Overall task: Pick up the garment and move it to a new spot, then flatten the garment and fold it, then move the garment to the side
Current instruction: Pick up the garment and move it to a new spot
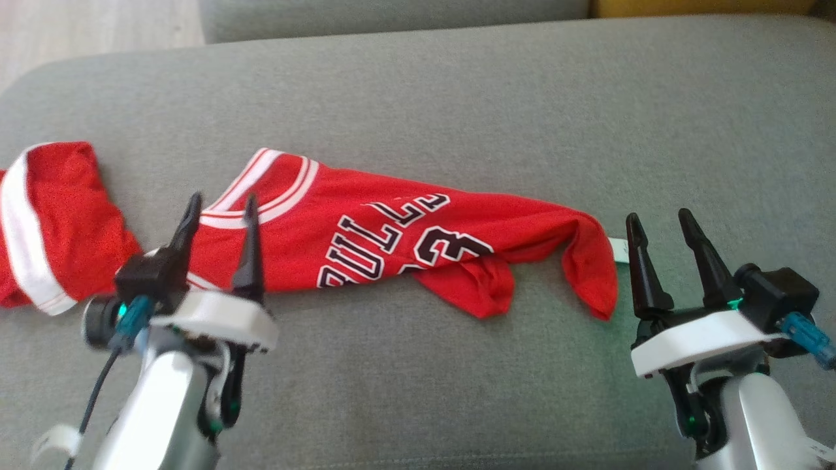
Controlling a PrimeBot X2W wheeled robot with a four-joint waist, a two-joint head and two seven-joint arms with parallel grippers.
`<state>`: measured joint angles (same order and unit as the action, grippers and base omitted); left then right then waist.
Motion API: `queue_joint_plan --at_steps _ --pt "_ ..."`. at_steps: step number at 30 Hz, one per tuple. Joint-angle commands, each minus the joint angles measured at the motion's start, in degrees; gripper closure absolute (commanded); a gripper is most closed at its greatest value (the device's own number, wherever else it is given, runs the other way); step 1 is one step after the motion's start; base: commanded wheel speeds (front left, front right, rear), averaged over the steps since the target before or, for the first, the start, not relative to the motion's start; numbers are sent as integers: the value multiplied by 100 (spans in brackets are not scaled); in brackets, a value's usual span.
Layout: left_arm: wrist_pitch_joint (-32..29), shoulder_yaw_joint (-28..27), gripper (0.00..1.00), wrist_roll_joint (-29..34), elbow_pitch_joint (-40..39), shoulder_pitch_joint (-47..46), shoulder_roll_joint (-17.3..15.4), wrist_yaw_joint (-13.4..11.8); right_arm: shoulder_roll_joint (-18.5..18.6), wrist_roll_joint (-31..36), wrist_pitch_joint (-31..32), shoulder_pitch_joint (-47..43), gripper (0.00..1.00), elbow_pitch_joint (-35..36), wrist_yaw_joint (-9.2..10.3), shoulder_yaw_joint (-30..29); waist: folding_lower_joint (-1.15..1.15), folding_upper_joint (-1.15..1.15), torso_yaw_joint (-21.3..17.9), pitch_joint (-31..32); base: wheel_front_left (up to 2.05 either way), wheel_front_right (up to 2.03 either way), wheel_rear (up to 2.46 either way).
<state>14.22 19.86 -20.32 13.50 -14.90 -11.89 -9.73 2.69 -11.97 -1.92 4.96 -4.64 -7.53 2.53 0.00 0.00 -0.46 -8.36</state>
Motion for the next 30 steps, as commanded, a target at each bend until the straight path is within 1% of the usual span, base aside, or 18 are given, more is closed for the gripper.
queue_joint_plan --at_steps 1,5,8,13,21,30 --pt "65 -295 0 -27 -265 -53 -190 -73 19 73 26 54 0 242 4 98 0 0 113 115 0 0 0" --pt "73 -415 0 -8 -415 297 -297 -87 19 114 100 -31 0 274 4 83 0 0 176 220 0 0 0" --pt "75 -387 0 52 -538 545 -376 -36 19 121 162 -90 0 287 4 99 0 0 173 294 0 0 0" --pt "76 -353 0 92 -670 807 -418 -22 19 146 218 -217 0 298 4 87 0 0 166 425 0 0 0" --pt "36 -281 0 112 -810 1180 -446 -114 19 313 347 -539 0 397 4 49 0 0 141 688 0 0 0" --pt "-73 -227 0 110 -922 1320 -500 -178 19 512 466 -719 0 650 4 43 0 0 136 772 0 0 0"
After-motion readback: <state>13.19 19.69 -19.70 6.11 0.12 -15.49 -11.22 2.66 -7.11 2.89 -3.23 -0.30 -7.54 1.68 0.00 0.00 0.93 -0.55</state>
